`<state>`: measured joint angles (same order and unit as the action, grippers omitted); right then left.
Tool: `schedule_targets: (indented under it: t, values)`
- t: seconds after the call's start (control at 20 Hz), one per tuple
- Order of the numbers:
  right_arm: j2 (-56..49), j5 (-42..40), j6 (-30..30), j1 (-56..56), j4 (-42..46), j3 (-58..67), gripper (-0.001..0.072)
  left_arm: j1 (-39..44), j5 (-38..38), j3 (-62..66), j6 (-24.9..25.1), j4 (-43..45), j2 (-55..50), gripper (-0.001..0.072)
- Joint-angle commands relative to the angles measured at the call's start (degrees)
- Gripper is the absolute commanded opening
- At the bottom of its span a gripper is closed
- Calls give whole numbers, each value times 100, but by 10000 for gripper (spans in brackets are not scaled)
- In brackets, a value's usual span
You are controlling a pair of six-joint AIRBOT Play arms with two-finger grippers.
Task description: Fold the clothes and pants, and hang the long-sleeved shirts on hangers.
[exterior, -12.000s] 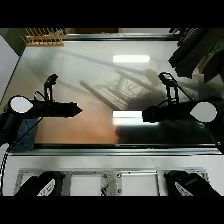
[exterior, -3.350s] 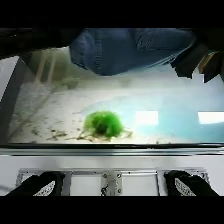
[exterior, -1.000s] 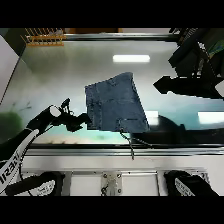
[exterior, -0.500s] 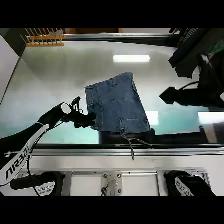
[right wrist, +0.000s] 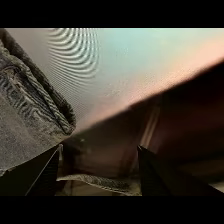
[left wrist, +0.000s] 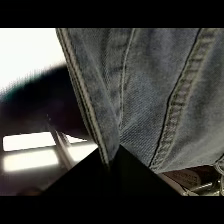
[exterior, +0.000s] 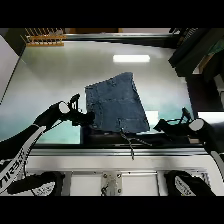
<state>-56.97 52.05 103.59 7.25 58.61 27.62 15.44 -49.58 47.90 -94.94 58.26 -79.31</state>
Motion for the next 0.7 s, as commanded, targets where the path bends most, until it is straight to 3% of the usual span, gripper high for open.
schedule_targets:
  t: [0.0, 0.2, 0.35, 0.4, 0.45, 0.5, 0.65]
  values:
    - [-302, -1244, 120, -708, -918, -505, 514, 4, -9, 4, 2, 31, 15, 27]
    - [-645, -2396, 120, -1672, -1478, -494, 513, 4, 24, 4, 2, 35, 15, 27]
    - [-776, -2723, 116, -2015, -1471, -428, 511, 4, 24, 4, 2, 61, 15, 27]
    - [-787, -2813, 39, -2046, -1473, -415, 476, 4, 22, 4, 2, 61, 15, 27]
    - [-778, -2861, -179, -2039, -1471, -387, 216, 4, 11, 4, 2, 61, 15, 27]
    - [-761, -2879, -463, -2020, -1467, -332, 51, 2, 9, 7, 2, 63, 20, 27]
    - [-398, -2461, -1349, -1705, -1130, 275, 30, -96, -48, 33, 0, 44, 387, 27]
